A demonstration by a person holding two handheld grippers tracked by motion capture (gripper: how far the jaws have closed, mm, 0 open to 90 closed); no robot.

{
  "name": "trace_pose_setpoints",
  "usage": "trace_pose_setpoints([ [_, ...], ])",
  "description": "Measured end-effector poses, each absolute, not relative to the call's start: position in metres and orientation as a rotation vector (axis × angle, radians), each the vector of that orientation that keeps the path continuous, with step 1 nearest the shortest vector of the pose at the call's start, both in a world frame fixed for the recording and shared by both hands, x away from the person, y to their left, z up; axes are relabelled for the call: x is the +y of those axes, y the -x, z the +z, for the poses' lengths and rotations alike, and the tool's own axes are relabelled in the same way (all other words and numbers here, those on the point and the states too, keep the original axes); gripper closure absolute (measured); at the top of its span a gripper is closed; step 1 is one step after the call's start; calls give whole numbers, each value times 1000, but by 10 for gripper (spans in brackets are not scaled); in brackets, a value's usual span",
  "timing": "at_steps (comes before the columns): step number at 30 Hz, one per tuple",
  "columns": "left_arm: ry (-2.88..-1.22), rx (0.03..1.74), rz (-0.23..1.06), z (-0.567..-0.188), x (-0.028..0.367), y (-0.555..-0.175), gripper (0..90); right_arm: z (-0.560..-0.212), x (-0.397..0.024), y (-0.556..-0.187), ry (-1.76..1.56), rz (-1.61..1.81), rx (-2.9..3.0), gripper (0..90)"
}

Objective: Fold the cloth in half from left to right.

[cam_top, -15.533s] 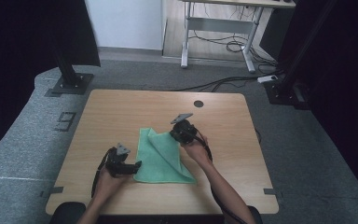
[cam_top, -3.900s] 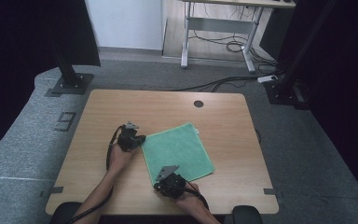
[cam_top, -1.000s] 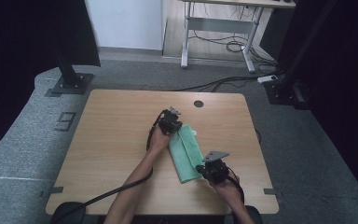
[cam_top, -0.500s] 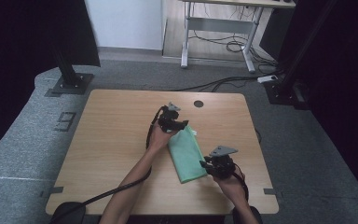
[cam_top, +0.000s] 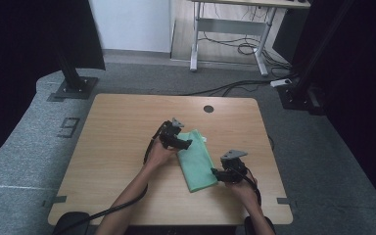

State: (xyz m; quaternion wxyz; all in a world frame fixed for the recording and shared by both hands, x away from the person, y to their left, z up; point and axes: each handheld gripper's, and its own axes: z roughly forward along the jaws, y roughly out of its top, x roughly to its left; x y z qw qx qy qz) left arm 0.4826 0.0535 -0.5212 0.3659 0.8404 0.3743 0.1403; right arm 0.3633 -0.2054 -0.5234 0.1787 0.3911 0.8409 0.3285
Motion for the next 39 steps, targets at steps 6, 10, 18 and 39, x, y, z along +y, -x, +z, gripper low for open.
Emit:
trace_pose_setpoints([
  [6,-2178,981,356,-528,61,-467,138,-537,-209,-365,-1116,857,2408,395],
  [10,-2187,993,350,-533,65,-457,134,-538,-211,-365,-1136,875,2401,368],
  [18,-2222,1031,365,-545,65,-447,118,-540,-213,-365,-1174,908,2400,371],
  [39,-2200,1101,425,-546,98,-456,95,-542,-164,-354,-1040,965,2485,334],
])
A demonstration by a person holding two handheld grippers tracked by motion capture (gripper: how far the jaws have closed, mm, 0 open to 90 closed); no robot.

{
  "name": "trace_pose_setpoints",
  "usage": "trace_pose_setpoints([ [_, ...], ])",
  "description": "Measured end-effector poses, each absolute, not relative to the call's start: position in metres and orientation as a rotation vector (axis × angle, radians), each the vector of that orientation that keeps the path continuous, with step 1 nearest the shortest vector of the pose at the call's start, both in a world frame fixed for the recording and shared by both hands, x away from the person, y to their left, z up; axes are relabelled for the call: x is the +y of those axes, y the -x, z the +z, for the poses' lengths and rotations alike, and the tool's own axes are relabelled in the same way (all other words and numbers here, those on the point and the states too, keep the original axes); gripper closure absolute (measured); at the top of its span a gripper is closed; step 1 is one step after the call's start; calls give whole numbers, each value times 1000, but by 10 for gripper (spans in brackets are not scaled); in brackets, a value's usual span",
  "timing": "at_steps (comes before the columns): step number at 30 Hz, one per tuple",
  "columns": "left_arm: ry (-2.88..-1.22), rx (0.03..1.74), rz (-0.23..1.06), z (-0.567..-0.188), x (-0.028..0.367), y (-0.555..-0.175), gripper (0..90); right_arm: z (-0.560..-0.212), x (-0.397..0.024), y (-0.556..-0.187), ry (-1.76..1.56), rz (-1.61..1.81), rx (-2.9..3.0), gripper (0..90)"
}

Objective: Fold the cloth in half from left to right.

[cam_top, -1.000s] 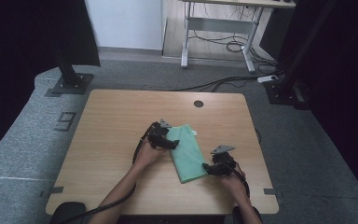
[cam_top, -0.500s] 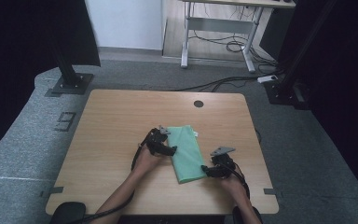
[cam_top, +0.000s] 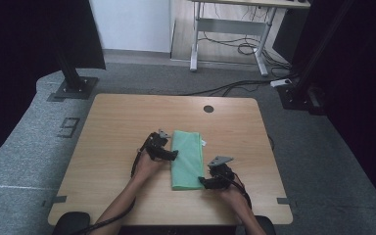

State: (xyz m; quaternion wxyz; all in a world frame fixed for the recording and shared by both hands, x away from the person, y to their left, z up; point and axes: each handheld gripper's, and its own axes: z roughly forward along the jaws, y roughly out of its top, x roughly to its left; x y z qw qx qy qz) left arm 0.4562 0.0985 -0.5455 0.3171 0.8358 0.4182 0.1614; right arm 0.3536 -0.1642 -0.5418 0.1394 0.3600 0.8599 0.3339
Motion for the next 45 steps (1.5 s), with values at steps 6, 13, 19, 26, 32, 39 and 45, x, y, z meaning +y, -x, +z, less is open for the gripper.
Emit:
trace_pose_setpoints([
  [6,-2192,1135,444,-545,116,-458,95,-542,-144,-357,-1000,982,2497,329],
  [13,-2181,1168,468,-544,131,-458,96,-543,-126,-366,-974,993,2525,309],
  [19,-2181,1126,497,-545,132,-455,97,-544,-126,-367,-972,1012,2520,306],
  [26,-2142,1125,477,-543,135,-457,72,-541,-125,-366,-947,1008,2507,276],
  [32,-2155,1029,442,-530,135,-442,80,-534,-132,-365,-951,1052,2481,211],
  [39,-2154,973,423,-517,143,-414,80,-528,-147,-364,-966,1072,2457,150],
  [45,-2150,968,386,-513,154,-390,73,-521,-159,-363,-971,1075,2441,132],
])
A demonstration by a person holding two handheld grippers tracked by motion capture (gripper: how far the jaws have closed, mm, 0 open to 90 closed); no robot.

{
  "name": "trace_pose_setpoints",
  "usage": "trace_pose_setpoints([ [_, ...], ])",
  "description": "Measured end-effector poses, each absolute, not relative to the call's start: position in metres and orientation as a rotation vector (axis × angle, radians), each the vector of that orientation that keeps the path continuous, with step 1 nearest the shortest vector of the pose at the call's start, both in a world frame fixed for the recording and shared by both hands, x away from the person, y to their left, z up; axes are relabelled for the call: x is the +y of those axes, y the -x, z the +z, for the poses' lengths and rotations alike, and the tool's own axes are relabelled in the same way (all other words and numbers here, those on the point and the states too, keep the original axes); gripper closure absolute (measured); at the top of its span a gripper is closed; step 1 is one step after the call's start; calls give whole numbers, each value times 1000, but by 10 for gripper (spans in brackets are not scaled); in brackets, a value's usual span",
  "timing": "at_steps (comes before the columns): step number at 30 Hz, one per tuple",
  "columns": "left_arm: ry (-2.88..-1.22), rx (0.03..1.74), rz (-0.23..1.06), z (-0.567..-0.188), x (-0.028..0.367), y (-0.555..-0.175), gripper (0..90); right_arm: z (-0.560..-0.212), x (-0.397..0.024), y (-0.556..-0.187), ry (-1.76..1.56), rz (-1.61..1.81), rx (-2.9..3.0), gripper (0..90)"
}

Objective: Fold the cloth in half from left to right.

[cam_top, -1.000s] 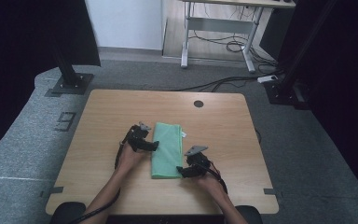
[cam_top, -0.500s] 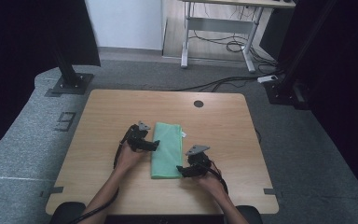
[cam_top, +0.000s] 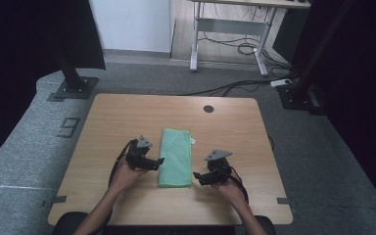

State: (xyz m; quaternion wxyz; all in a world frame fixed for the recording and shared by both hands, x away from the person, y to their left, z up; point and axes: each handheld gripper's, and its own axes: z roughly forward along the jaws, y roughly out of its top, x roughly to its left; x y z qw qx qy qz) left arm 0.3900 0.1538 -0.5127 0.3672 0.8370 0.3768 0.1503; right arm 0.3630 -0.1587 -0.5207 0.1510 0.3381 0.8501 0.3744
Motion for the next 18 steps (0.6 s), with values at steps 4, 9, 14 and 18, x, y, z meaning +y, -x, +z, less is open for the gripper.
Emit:
trace_pose_setpoints([
  [4,-2173,965,375,-516,162,-375,50,-520,-167,-361,-992,1064,2427,103],
  [9,-2198,989,396,-523,175,-359,18,-525,-179,-359,-1028,1044,2418,42],
  [14,-2179,1029,394,-530,188,-351,1,-534,-187,-360,-1077,1026,2412,0],
  [18,-2184,1057,391,-538,195,-349,0,-541,-191,-361,-1095,1009,2412,0],
])
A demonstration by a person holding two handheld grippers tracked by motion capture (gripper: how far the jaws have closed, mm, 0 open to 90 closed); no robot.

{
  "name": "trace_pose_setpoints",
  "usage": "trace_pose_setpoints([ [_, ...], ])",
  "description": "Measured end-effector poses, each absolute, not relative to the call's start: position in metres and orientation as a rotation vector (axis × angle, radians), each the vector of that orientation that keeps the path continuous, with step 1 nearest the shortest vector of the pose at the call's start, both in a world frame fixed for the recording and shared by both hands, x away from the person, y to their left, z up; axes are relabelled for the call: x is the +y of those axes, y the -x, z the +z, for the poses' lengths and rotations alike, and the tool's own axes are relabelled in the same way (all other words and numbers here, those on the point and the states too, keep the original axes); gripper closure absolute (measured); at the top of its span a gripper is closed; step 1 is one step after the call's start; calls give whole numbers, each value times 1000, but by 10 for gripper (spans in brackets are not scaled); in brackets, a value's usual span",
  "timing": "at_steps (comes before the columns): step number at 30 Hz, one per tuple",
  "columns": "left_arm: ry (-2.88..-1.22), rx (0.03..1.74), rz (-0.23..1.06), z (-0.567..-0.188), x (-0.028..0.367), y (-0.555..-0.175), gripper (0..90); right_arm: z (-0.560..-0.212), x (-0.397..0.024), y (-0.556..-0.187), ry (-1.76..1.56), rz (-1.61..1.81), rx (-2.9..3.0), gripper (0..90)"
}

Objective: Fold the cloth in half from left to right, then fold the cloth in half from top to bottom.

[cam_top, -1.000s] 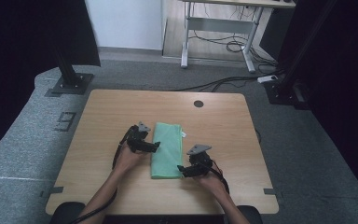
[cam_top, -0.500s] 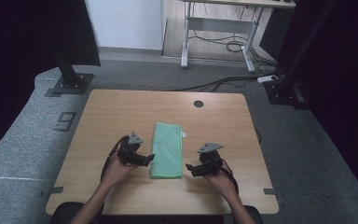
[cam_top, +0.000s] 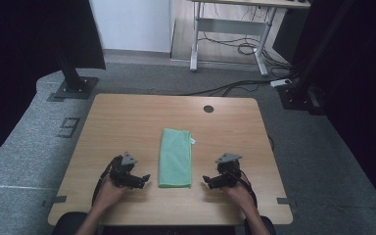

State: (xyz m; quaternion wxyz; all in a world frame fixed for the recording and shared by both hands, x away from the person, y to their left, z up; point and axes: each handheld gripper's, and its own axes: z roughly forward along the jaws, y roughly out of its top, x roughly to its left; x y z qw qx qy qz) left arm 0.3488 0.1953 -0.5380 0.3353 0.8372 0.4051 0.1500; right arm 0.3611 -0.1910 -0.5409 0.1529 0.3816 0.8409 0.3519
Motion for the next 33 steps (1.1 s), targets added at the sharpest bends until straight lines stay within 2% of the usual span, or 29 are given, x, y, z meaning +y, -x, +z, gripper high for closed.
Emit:
trace_pose_setpoints([
  [10,-2221,1061,394,-549,193,-350,0,-555,-198,-363,-1112,993,2401,0],
  [33,-2208,1094,403,-549,191,-349,0,-557,-198,-361,-1108,1008,2387,0],
])
